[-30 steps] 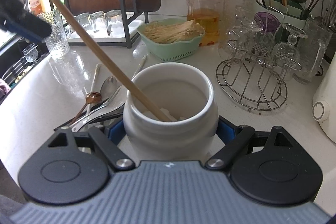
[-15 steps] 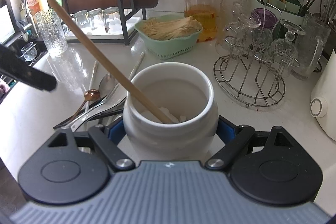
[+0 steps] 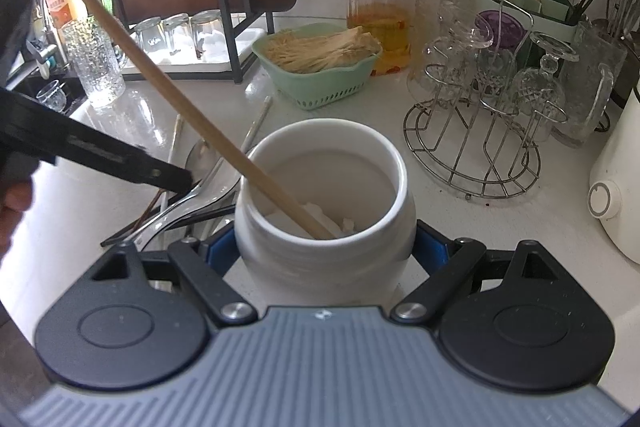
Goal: Organize utensils
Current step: 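Move the left tool back over the utensil pile, then grasp a thin metal spoon from the pile with the left tool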
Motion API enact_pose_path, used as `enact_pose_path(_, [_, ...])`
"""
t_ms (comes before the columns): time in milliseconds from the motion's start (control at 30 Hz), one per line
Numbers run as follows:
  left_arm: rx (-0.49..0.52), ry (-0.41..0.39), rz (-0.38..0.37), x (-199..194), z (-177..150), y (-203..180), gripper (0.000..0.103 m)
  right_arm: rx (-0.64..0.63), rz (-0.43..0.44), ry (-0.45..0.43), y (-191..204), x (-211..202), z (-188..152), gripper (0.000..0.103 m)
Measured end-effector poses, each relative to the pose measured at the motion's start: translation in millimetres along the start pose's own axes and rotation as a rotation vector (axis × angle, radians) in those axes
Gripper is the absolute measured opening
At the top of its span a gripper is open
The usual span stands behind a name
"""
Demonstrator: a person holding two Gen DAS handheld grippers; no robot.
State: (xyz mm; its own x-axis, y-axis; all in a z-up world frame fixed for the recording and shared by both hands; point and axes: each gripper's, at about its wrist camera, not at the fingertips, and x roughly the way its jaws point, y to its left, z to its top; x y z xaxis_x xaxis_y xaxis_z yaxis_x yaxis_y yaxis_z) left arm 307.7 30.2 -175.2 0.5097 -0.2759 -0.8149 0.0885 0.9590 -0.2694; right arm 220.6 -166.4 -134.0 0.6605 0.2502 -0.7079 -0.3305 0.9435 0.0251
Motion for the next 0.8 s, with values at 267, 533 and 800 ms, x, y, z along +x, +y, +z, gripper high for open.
enact_pose_path(267, [0.013, 0.006, 0.016, 22.3, 8.4, 1.5, 0.028, 0.004, 0.0, 0.004, -0.8, 0.6, 0.3, 0.091])
enact_pose_path(533, [0.053, 0.022, 0.039, 32.3, 13.5, -6.1, 0.028, 0.014, -0.007, 0.009, -0.5, 0.4, 1.1, 0.09])
enact_pose_path(800, [0.037, 0.03, 0.053, 32.7, 16.5, -1.3, 0.01, 0.02, -0.014, 0.006, 0.0, 0.5, 0.7, 0.091])
